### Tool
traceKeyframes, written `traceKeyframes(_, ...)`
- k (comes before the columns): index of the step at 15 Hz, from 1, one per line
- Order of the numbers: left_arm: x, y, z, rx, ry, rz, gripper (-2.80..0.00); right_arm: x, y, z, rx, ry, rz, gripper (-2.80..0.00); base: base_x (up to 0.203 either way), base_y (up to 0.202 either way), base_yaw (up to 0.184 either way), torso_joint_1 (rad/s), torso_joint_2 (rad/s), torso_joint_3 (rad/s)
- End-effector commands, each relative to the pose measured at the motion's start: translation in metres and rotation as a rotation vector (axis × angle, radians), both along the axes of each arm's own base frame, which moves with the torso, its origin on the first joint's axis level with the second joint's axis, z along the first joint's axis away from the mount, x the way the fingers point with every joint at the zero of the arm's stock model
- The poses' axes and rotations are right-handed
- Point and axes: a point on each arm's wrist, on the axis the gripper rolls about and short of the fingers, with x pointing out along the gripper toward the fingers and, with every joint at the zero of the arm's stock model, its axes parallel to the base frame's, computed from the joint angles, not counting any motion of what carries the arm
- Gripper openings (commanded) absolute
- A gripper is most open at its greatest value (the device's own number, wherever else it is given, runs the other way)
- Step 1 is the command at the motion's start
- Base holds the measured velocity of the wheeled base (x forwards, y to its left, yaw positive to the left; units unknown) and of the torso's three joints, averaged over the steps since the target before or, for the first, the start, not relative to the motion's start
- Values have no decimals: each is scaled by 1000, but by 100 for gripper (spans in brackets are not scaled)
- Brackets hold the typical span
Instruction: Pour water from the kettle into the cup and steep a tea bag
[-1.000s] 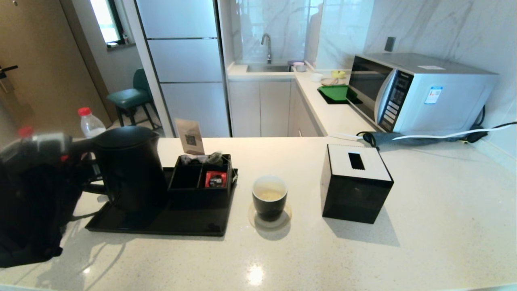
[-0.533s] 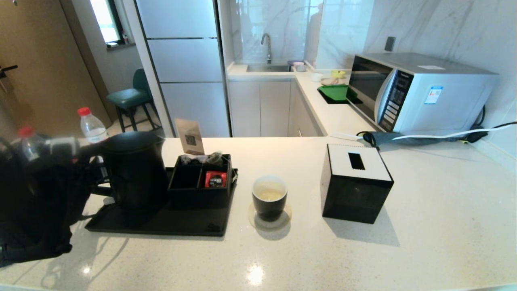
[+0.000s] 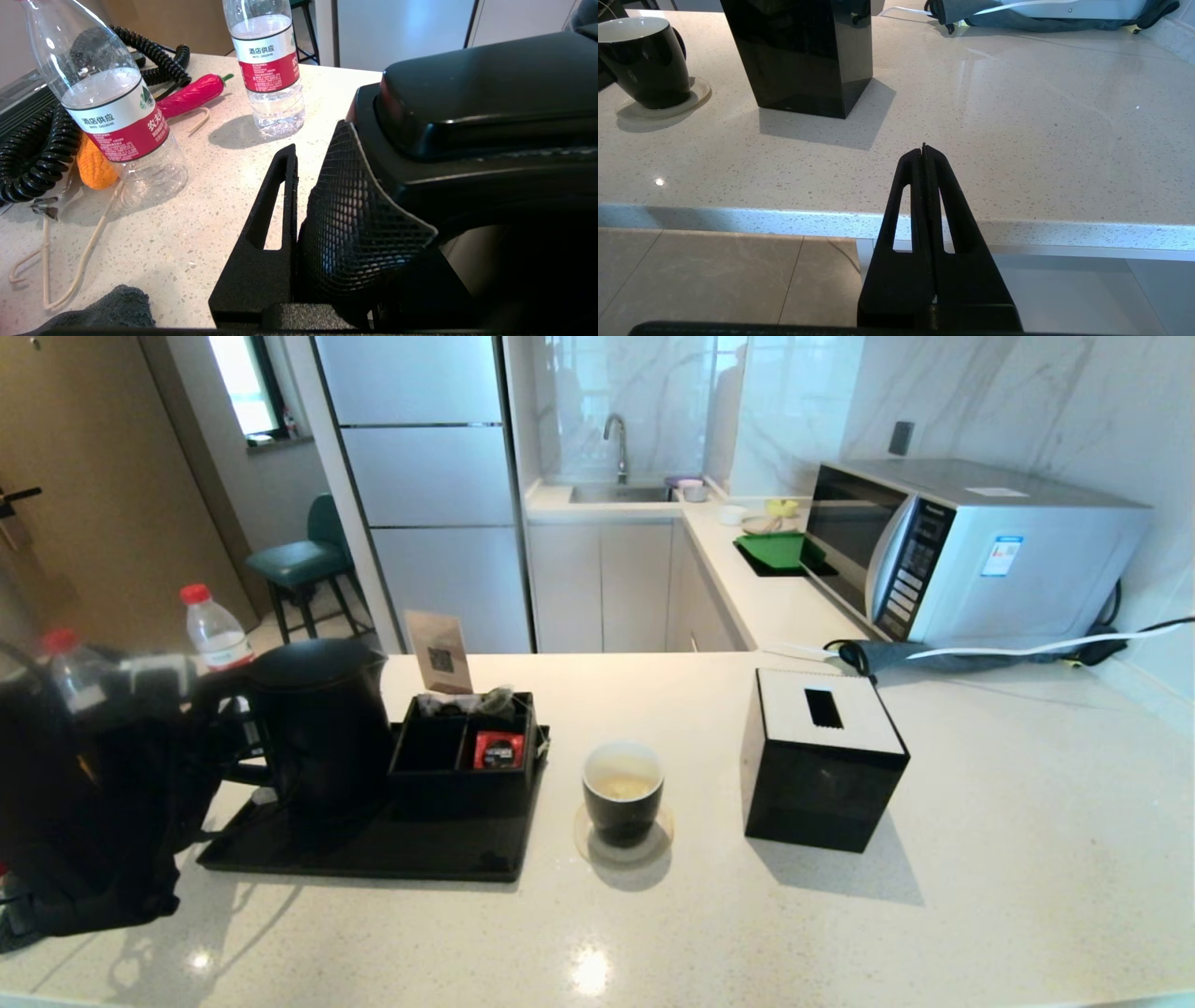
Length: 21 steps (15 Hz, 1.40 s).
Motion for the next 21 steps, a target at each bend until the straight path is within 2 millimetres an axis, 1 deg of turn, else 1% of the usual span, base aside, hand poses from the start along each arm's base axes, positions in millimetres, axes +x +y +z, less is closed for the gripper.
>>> traceKeyframes(1,1,1,1,10,-32,2,-280,0,0,0,0,2,1,-280,0,0,0,0,0,0)
traceKeyframes(4,2,1,-1,9,-26,2,-280,0,0,0,0,2,1,-280,0,0,0,0,0,0)
traceKeyframes(5,2,1,-2,8,-26,2,0,0,0,0,0,2,1,-280,0,0,0,0,0,0)
traceKeyframes(13,-1,1,0,9,-26,6,0,0,0,0,-1,1,1,-280,0,0,0,0,0,0)
traceKeyframes(17,-14,-1,3,3,-11,7,0,0,0,0,0,2,1,-280,0,0,0,0,0,0)
traceKeyframes(21,-32,-6,7,-3,13,7,0,0,0,0,-2,1,1,-280,0,0,0,0,0,0)
